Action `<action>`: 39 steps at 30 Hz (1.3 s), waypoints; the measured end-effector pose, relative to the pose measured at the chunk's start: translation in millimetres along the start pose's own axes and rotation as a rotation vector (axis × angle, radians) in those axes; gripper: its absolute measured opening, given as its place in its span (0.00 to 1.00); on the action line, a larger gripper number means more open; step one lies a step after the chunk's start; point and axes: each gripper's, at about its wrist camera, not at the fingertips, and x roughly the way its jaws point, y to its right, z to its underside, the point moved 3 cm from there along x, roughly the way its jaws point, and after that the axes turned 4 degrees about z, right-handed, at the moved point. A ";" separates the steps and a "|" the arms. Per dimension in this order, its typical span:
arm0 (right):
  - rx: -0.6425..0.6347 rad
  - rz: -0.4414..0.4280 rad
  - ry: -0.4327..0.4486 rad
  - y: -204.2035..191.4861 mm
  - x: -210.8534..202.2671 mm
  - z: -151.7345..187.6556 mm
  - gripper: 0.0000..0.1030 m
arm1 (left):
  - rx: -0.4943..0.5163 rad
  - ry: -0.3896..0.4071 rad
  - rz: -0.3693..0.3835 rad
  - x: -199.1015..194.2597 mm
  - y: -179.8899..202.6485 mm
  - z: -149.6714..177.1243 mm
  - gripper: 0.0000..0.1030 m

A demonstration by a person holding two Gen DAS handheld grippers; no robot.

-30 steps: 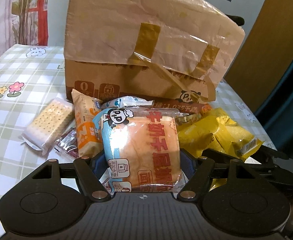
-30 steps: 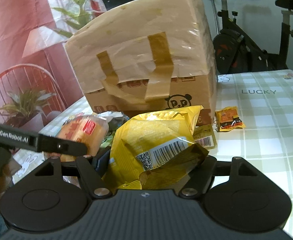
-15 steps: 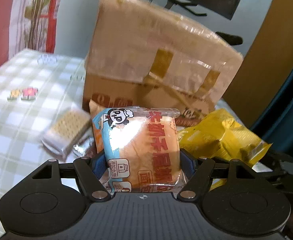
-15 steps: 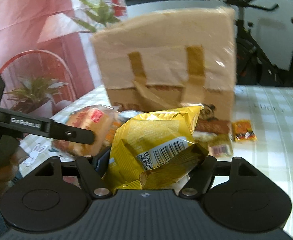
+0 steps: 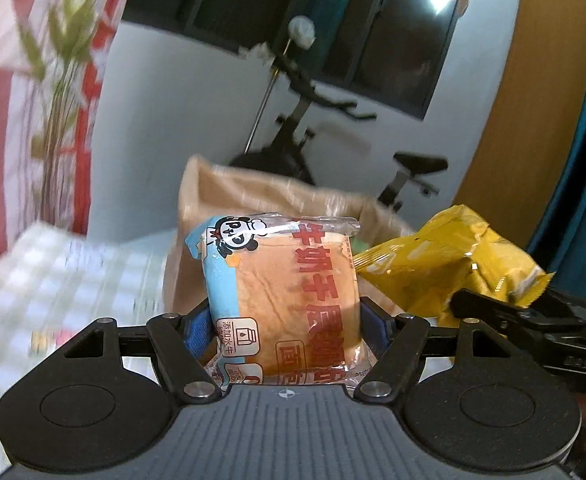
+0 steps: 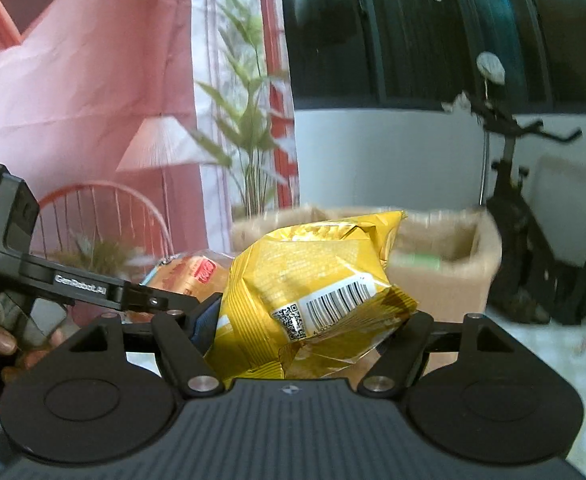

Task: Organize snacks
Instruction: 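Lift both snacks over the box and release them inside, then move both tools back down to the snacks in front of the box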

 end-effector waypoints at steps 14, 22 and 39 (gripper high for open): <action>-0.061 0.099 0.004 62.3 106.9 -75.8 0.71 | 0.039 0.024 -0.035 96.2 -5.5 -90.6 0.73; -0.037 0.092 -0.097 76.0 165.5 -67.7 0.74 | 0.028 -0.036 -0.051 129.2 -24.2 -94.0 0.74; 0.055 0.107 -0.100 88.2 154.2 -64.7 0.84 | 0.042 -0.017 -0.105 95.5 -33.8 -88.7 0.80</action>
